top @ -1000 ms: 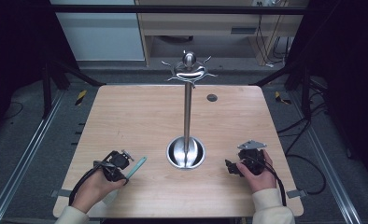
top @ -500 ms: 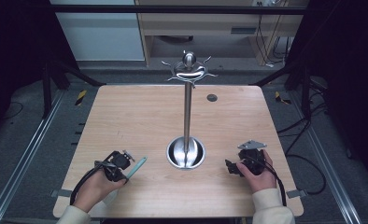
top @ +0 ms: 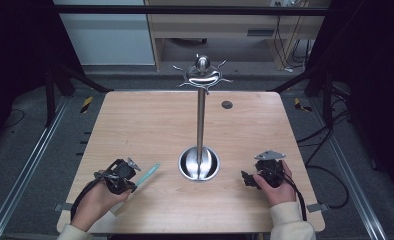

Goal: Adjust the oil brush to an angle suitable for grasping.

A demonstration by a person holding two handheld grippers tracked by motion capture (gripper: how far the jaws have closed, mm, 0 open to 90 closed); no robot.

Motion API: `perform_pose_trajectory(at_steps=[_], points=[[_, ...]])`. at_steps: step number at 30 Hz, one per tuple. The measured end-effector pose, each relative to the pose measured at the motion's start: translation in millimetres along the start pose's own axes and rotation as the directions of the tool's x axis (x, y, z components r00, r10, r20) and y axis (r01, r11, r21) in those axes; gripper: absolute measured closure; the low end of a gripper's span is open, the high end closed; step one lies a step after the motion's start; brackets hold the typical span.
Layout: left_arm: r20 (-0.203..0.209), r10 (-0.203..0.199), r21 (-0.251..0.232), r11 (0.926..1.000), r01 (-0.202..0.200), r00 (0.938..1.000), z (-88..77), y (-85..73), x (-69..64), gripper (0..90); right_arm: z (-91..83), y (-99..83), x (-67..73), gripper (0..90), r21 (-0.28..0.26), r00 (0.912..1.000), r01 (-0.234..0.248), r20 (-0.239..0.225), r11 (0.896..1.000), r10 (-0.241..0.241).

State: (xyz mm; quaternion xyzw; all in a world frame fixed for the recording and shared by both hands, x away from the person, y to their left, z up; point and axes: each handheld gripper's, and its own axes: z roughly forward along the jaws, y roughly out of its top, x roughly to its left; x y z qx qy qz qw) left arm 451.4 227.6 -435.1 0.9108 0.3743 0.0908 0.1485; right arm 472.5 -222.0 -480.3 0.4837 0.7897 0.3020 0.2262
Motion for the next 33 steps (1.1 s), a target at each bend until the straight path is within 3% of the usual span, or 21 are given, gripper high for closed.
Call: perform_pose_trajectory(at_steps=[1, 2, 4, 8, 19, 22, 29, 33], points=[[0.000, 0.000, 0.000, 1.0000, 0.000, 1.0000, 0.0, 0.0, 0.0, 81.8, 0.0, 0.0, 0.0, 7.8, 0.000, 1.0000, 0.000, 0.000, 1.000, 0.000], [0.001, 0.000, -0.037, 0.9993, 0.000, 1.0000, -6.3, -1.4, 0.5, 81.8, -0.3, 0.3, 0.3, 7.8, -0.008, 1.0000, 0.004, -0.004, 1.000, -0.004], [0.001, -0.004, -0.067, 0.9977, 0.004, 1.0000, -12.0, -3.3, 0.9, 81.8, -0.6, 0.7, 0.6, 7.8, -0.010, 1.0000, 0.003, -0.003, 1.000, -0.003], [-0.010, 0.007, -0.104, 0.9946, -0.008, 0.9999, -19.5, -5.1, 1.7, 81.9, -0.3, 0.6, 0.5, 7.8, -0.007, 1.0000, 0.003, 0.003, 1.000, -0.003], [-0.013, 0.003, -0.210, 0.9777, -0.006, 0.9999, -36.3, -6.8, 5.7, 81.9, 0.2, -0.1, 0.6, 7.7, -0.003, 1.0000, 0.005, 0.002, 1.000, -0.005], [-0.019, -0.003, -0.251, 0.9681, -0.002, 0.9998, -42.2, -6.2, 7.7, 81.9, 0.6, -0.2, 0.7, 7.8, -0.003, 0.9999, 0.008, 0.007, 1.000, -0.008], [-0.033, 0.002, -0.297, 0.9548, -0.012, 0.9994, -52.2, -4.7, 6.6, 82.0, 0.9, -0.4, 1.0, 7.8, 0.003, 1.0000, 0.007, 0.005, 1.000, -0.007], [-0.045, -0.003, -0.359, 0.9331, -0.013, 0.9990, -65.9, -3.1, 4.9, 81.9, 0.9, -0.5, 1.0, 7.8, 0.004, 1.0000, 0.007, 0.006, 1.000, -0.007]])
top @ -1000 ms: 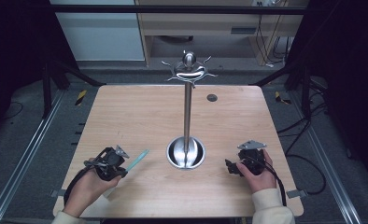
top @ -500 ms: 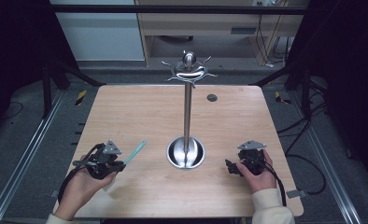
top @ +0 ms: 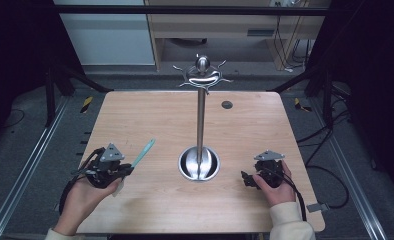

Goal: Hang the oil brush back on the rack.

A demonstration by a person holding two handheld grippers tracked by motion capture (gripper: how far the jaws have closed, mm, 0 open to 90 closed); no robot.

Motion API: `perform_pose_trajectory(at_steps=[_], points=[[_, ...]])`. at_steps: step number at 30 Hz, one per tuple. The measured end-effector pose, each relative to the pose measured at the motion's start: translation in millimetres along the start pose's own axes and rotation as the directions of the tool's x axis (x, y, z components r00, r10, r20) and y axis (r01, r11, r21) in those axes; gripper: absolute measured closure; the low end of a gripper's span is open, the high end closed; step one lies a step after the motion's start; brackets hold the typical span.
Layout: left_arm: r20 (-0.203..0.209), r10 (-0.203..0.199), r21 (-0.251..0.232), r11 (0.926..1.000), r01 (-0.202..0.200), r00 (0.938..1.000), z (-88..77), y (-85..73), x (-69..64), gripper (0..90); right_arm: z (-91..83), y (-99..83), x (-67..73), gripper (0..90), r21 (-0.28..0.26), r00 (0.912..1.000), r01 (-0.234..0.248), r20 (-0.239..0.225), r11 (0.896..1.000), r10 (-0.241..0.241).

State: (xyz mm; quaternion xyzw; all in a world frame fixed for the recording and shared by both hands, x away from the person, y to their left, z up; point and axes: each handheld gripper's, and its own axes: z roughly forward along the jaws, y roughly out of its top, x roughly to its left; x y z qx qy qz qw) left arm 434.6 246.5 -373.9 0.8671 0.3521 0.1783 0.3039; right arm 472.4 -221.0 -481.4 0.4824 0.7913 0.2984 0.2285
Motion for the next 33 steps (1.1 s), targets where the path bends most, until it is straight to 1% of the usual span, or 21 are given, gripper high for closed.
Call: perform_pose_trajectory(at_steps=[2, 4, 5, 6, 7, 8, 11, 12, 15, 16, 18, 19, 21, 23, 24, 26, 28, 33], points=[[-0.005, -0.002, -0.034, 0.9994, 0.002, 1.0000, -5.5, 3.2, -0.3, 82.0, 0.0, 0.0, -0.1, 7.8, 0.000, 1.0000, -0.001, -0.001, 1.000, 0.001], [-0.008, -0.001, -0.043, 0.9991, 0.000, 1.0000, -7.9, 4.7, -0.4, 82.0, 0.2, -0.1, -0.4, 7.8, -0.001, 1.0000, -0.001, 0.001, 1.000, 0.001], [-0.012, -0.001, -0.068, 0.9977, 0.001, 0.9999, -11.2, 6.8, -1.0, 82.0, 0.0, 0.0, -0.2, 7.8, -0.001, 1.0000, -0.004, 0.000, 1.000, 0.004], [-0.010, 0.002, -0.078, 0.9969, -0.003, 0.9999, -13.7, 8.2, -1.1, 82.0, 0.0, 0.0, -0.2, 7.8, 0.000, 1.0000, -0.003, -0.001, 1.000, 0.003], [-0.010, 0.002, -0.078, 0.9969, -0.003, 0.9999, -13.7, 8.2, -1.1, 82.0, 0.0, 0.0, -0.2, 7.8, 0.000, 1.0000, -0.003, -0.001, 1.000, 0.003], [-0.010, 0.002, -0.098, 0.9952, -0.003, 0.9999, -16.5, 9.6, -1.8, 82.0, -0.1, 0.1, 0.0, 7.7, -0.001, 1.0000, -0.002, 0.000, 1.000, 0.002], [-0.009, 0.004, -0.129, 0.9916, -0.005, 0.9999, -21.0, 11.7, -2.6, 81.9, -0.3, 0.1, 0.0, 7.8, -0.001, 1.0000, -0.002, 0.000, 1.000, 0.002], [-0.009, 0.004, -0.129, 0.9916, -0.005, 0.9999, -21.0, 11.7, -2.6, 81.9, -0.5, 0.1, -0.1, 7.8, -0.001, 1.0000, 0.000, 0.001, 1.000, 0.000], [-0.010, 0.007, -0.157, 0.9875, -0.009, 0.9999, -25.5, 14.0, -1.7, 82.0, -0.6, 0.0, 0.0, 7.8, 0.000, 1.0000, -0.003, 0.001, 1.000, 0.003], [-0.008, 0.001, -0.174, 0.9848, -0.002, 1.0000, -26.3, 14.7, -2.3, 82.0, -0.5, 0.0, -0.1, 7.8, 0.000, 1.0000, -0.002, 0.001, 1.000, 0.002], [-0.007, 0.012, -0.191, 0.9816, -0.013, 0.9999, -29.6, 17.0, -2.3, 82.0, -0.8, 0.1, -0.3, 7.8, -0.004, 1.0000, -0.002, -0.001, 1.000, 0.002], [-0.008, 0.008, -0.205, 0.9787, -0.010, 0.9999, -30.5, 17.8, -3.1, 82.0, -0.9, 0.2, -0.3, 7.8, -0.005, 1.0000, -0.002, -0.002, 1.000, 0.002], [-0.010, 0.013, -0.220, 0.9754, -0.015, 0.9999, -33.1, 19.5, -3.2, 82.0, -1.0, 0.3, -0.2, 7.7, -0.008, 1.0000, -0.001, -0.001, 1.000, 0.001], [-0.013, 0.021, -0.227, 0.9735, -0.023, 0.9997, -35.5, 21.7, -3.5, 82.0, -1.2, 0.4, -0.3, 7.7, -0.009, 1.0000, 0.000, 0.002, 1.000, 0.000], [-0.016, 0.018, -0.234, 0.9719, -0.021, 0.9997, -36.5, 22.8, -4.0, 82.0, -1.6, 0.5, -0.5, 7.7, -0.008, 1.0000, 0.001, 0.005, 1.000, -0.001], [-0.015, 0.020, -0.237, 0.9713, -0.023, 0.9997, -37.7, 24.3, -4.1, 82.0, -1.8, 0.5, -0.4, 7.7, -0.009, 1.0000, -0.001, 0.004, 1.000, 0.001], [-0.015, 0.019, -0.251, 0.9676, -0.022, 0.9997, -40.3, 27.3, -4.4, 81.9, -2.1, 0.5, -0.3, 7.7, -0.010, 1.0000, -0.003, 0.001, 1.000, 0.003], [-0.029, 0.030, -0.262, 0.9644, -0.036, 0.9991, -44.5, 32.7, -5.7, 82.0, -2.3, 0.5, -1.1, 7.7, -0.013, 1.0000, -0.002, 0.002, 1.000, 0.002]])
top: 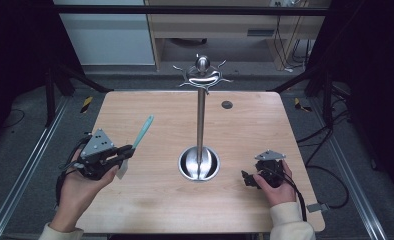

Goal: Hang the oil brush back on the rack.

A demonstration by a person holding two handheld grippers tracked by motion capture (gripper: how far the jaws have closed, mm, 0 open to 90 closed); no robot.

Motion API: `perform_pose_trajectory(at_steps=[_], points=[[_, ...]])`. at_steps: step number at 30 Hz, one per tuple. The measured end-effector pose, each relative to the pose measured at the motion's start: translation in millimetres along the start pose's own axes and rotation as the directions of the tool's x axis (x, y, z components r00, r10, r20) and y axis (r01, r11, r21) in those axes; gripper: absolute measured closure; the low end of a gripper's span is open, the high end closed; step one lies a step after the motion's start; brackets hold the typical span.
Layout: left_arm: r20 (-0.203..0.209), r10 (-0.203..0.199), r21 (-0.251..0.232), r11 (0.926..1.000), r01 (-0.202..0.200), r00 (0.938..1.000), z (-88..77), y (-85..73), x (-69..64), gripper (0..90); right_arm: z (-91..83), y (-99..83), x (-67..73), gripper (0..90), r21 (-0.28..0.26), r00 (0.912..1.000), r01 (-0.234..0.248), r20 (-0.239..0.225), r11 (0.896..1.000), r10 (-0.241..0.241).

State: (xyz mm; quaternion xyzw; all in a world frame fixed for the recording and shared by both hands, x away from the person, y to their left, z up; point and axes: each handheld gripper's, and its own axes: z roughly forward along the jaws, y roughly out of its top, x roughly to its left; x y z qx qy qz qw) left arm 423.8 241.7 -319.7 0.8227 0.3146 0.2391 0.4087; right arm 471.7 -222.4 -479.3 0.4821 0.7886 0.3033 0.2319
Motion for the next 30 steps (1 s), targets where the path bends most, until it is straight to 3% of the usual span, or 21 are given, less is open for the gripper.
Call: perform_pose_trajectory(at_steps=[7, 30], points=[[-0.007, 0.028, -0.039, 0.9988, -0.028, 0.9996, -4.9, 14.4, -1.1, 82.0, -0.2, -0.2, -0.3, 7.7, -0.004, 1.0000, 0.001, 0.002, 1.000, -0.001], [0.009, 0.040, -0.121, 0.9919, -0.039, 0.9992, -11.6, 40.5, -9.0, 81.9, -0.9, -0.3, -0.7, 7.7, -0.003, 1.0000, -0.008, 0.002, 1.000, 0.008]])
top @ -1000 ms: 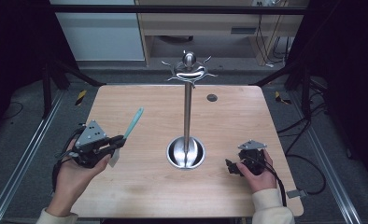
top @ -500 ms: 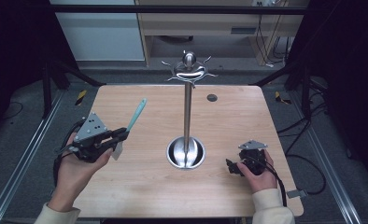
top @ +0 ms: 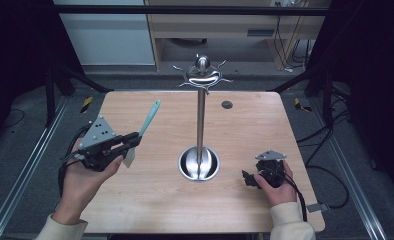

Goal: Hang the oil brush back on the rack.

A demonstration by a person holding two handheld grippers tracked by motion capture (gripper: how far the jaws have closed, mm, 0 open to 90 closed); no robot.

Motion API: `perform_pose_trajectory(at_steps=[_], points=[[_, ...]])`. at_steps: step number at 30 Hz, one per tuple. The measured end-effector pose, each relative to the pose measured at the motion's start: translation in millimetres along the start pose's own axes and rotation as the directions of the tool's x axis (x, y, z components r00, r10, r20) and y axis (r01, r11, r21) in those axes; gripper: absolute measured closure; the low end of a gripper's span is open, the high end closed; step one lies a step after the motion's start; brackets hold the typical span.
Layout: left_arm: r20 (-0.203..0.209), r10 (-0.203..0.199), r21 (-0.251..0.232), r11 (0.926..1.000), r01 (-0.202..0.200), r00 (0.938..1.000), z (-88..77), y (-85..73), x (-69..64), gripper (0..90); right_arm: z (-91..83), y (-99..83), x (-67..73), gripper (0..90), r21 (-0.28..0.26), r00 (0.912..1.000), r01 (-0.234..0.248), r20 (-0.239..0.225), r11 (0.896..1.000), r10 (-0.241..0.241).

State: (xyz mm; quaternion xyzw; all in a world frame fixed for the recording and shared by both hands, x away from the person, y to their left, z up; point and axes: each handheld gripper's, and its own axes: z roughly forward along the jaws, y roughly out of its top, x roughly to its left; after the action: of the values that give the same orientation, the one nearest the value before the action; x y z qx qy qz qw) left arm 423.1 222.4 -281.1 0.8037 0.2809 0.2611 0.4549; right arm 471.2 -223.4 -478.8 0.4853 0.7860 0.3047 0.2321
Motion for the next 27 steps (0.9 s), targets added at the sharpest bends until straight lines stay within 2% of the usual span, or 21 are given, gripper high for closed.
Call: perform_pose_trajectory(at_steps=[2, 3, 6, 12, 17, 21, 27], points=[[0.002, -0.002, -0.007, 1.0000, 0.002, 1.0000, -0.2, 1.4, -0.6, 82.0, -0.1, -0.1, -0.2, 7.7, 0.000, 1.0000, 0.002, 0.001, 1.000, -0.002], [0.016, -0.001, -0.018, 0.9998, 0.001, 0.9999, -0.5, 4.7, -2.1, 81.9, -0.1, -0.1, -0.3, 7.7, 0.000, 1.0000, 0.000, 0.000, 1.000, 0.000], [0.008, 0.010, -0.027, 0.9996, -0.010, 0.9999, -1.0, 8.2, -2.5, 81.9, 0.1, -0.2, -0.5, 7.7, 0.000, 1.0000, 0.002, 0.001, 1.000, -0.002], [0.019, 0.014, -0.055, 0.9984, -0.013, 0.9997, -1.1, 17.0, -5.9, 81.9, 0.1, -0.2, -0.4, 7.7, 0.000, 1.0000, 0.002, 0.000, 1.000, -0.002], [0.027, 0.009, -0.085, 0.9964, -0.006, 0.9996, -0.8, 23.3, -7.1, 81.9, 0.0, -0.2, -0.4, 7.7, 0.001, 1.0000, 0.001, 0.001, 1.000, -0.001], [0.043, 0.001, -0.082, 0.9966, 0.002, 0.9991, -0.2, 26.6, -8.2, 81.9, -0.2, -0.2, -0.4, 7.7, 0.000, 1.0000, 0.001, -0.001, 1.000, -0.001], [0.059, -0.010, -0.102, 0.9946, 0.016, 0.9982, 1.4, 33.5, -9.1, 81.9, -0.1, -0.3, -0.4, 7.7, 0.002, 1.0000, 0.001, 0.000, 1.000, -0.001]])
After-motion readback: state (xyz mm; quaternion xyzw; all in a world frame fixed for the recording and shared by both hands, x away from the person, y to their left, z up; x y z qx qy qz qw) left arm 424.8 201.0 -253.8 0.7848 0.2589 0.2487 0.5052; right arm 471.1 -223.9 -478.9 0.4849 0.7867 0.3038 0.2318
